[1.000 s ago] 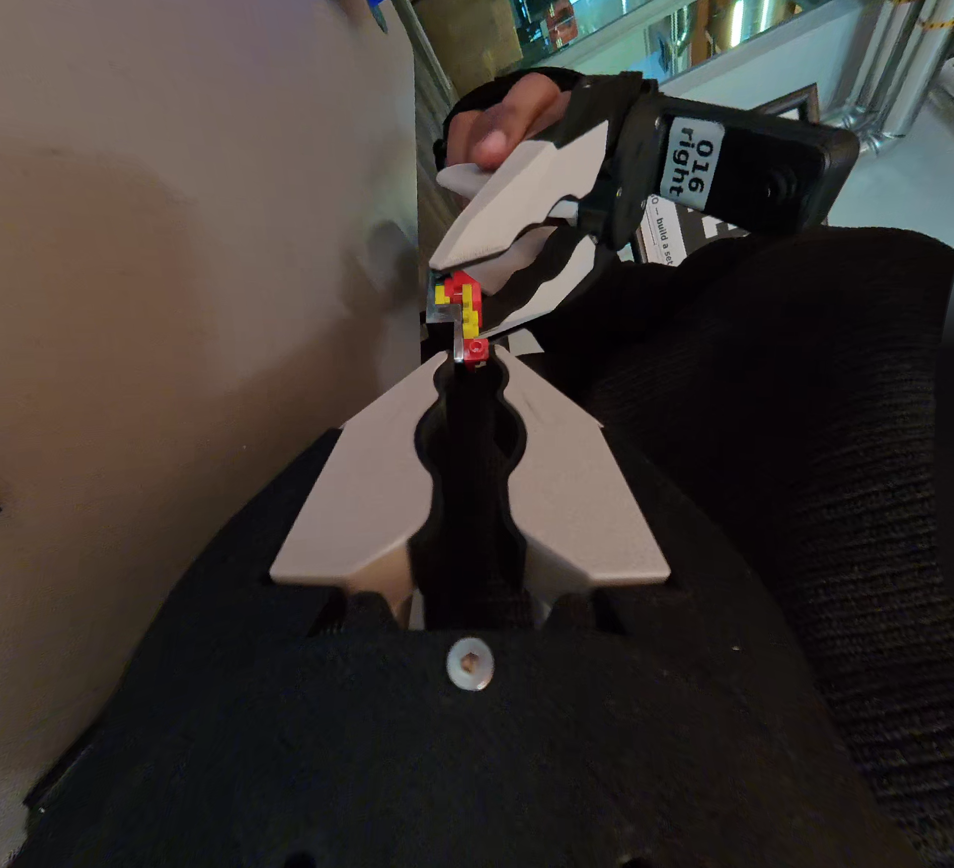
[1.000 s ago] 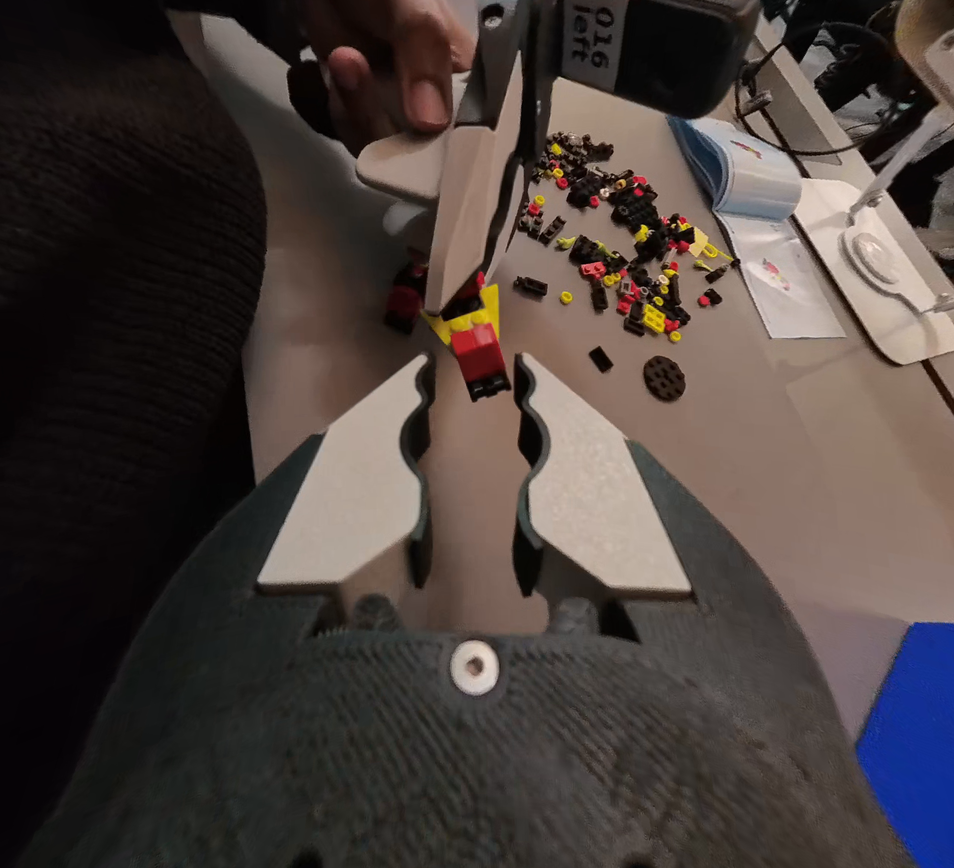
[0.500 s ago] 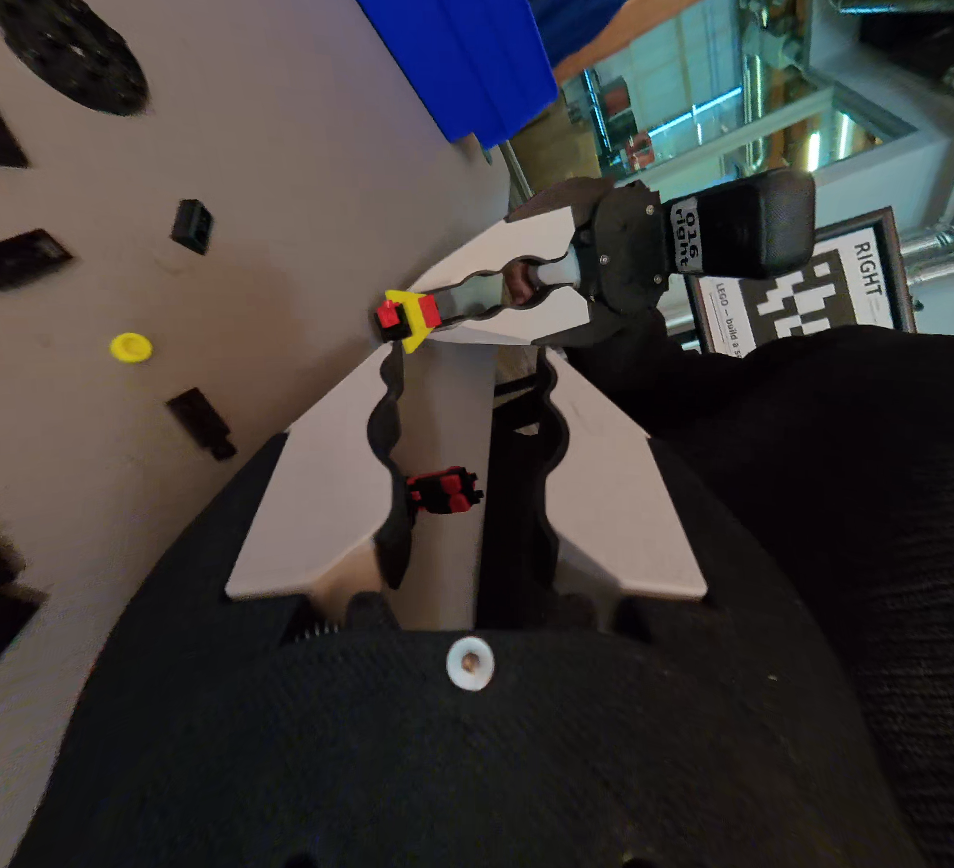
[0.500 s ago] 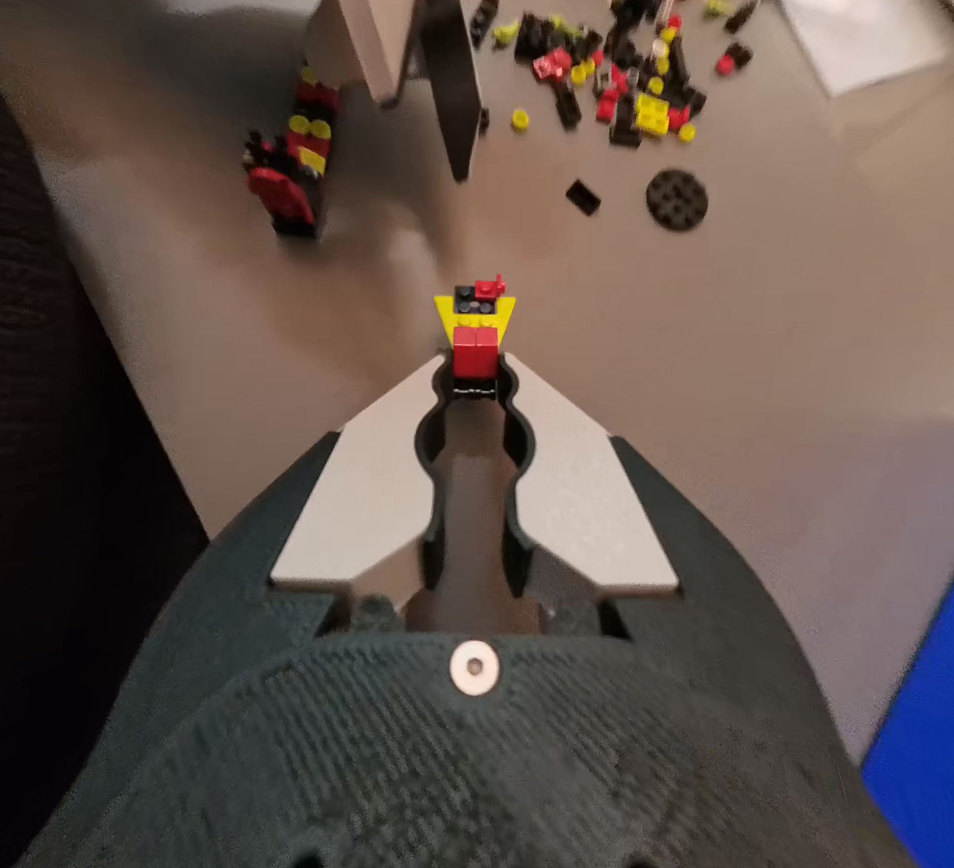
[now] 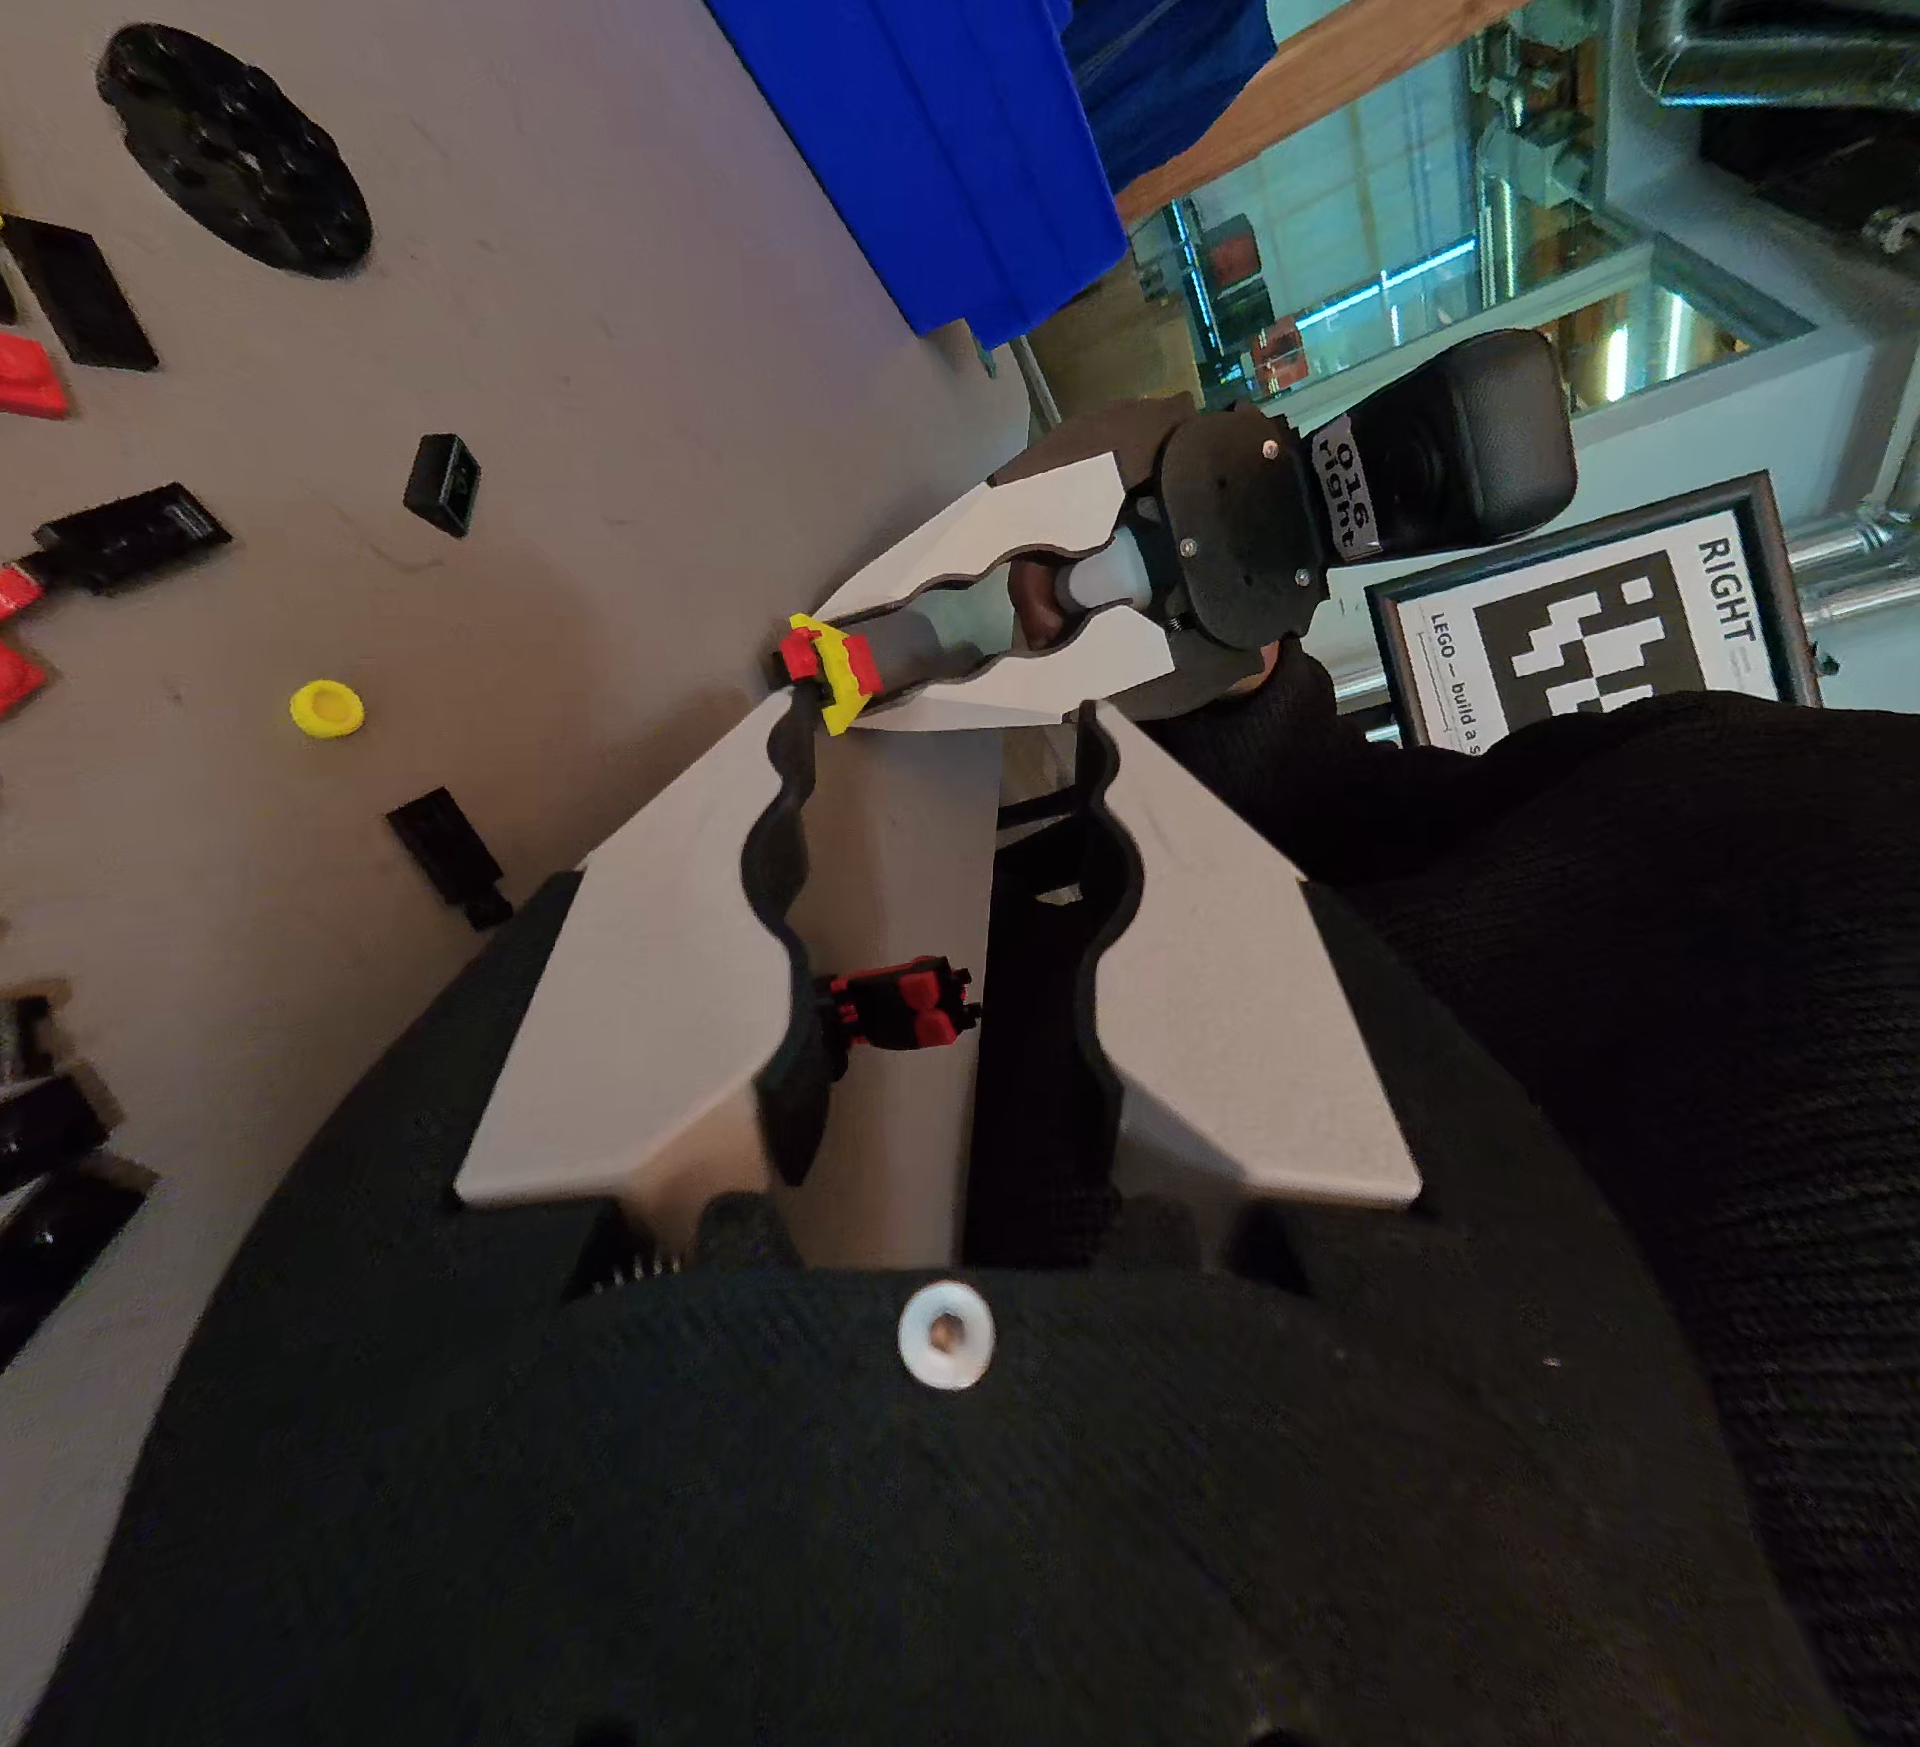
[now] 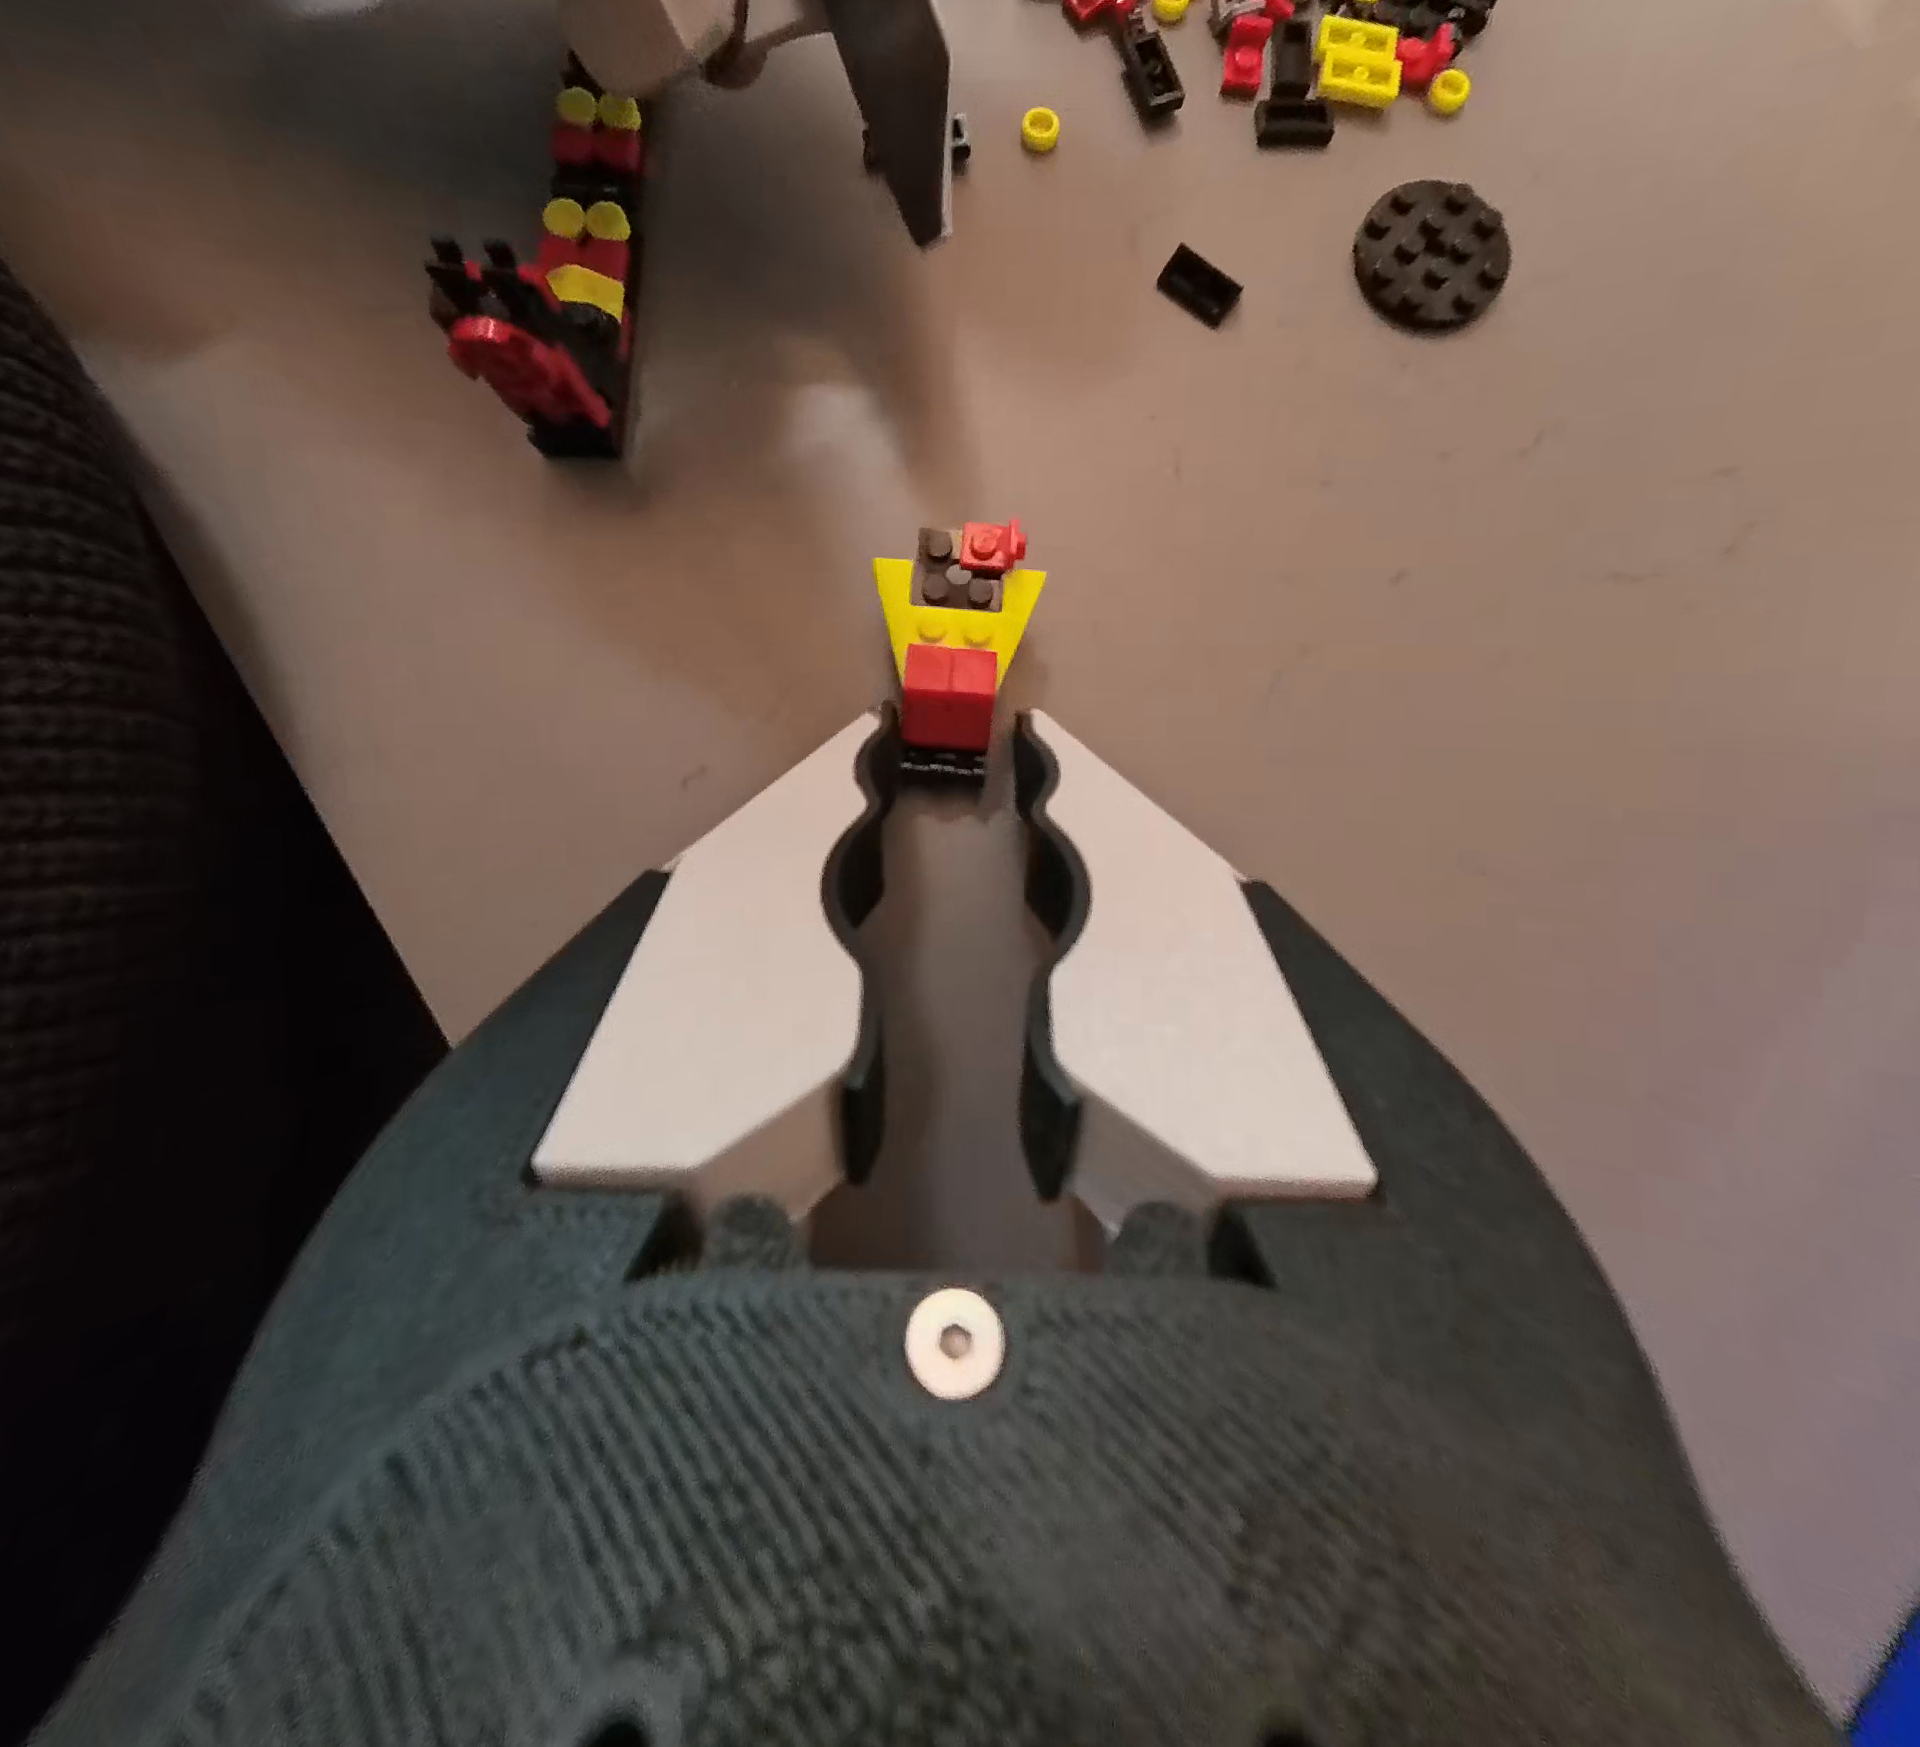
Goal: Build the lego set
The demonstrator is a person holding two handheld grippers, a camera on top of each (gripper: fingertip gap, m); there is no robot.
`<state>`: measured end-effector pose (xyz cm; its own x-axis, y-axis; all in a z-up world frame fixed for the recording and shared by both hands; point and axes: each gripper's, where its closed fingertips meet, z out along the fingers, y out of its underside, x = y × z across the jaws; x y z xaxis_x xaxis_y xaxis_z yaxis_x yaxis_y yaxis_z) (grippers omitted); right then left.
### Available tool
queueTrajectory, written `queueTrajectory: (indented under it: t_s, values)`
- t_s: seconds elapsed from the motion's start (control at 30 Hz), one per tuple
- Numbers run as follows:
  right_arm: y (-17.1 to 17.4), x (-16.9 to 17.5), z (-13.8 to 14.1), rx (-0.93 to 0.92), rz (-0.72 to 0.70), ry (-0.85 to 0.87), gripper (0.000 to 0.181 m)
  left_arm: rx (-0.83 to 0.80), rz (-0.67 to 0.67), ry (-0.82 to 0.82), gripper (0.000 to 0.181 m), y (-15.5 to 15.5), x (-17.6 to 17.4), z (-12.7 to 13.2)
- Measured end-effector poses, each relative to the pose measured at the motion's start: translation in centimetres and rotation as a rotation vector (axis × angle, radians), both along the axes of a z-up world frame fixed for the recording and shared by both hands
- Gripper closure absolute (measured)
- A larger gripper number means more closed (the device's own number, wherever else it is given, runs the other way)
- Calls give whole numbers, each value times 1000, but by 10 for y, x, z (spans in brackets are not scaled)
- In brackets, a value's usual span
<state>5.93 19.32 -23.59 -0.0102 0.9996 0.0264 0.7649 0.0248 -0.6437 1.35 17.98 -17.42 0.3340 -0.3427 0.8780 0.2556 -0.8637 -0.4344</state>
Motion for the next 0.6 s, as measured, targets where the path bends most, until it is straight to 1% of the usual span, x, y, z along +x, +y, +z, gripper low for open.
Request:
queueTrajectory:
  t_s: [0.17, 0.27, 0.4, 0.5, 0.6]
  values:
    - [0, 0, 3, -12, 3, 11, 152, 30, 44, -6, 132, 6, -8, 5]
    - [5, -1, 11, -44, -24, 56, 147, 81, 109, 40, 132, 14, -26, 10]
    - [19, 0, 27, -38, -78, 128, 142, 193, 255, 201, 131, 21, -72, 15]
    - [29, -1, 39, 14, -100, 183, 137, 269, 390, 402, 131, 19, -118, 14]
    - [32, -8, 53, 61, -103, 263, 134, 297, 498, 584, 133, 10, -157, 9]
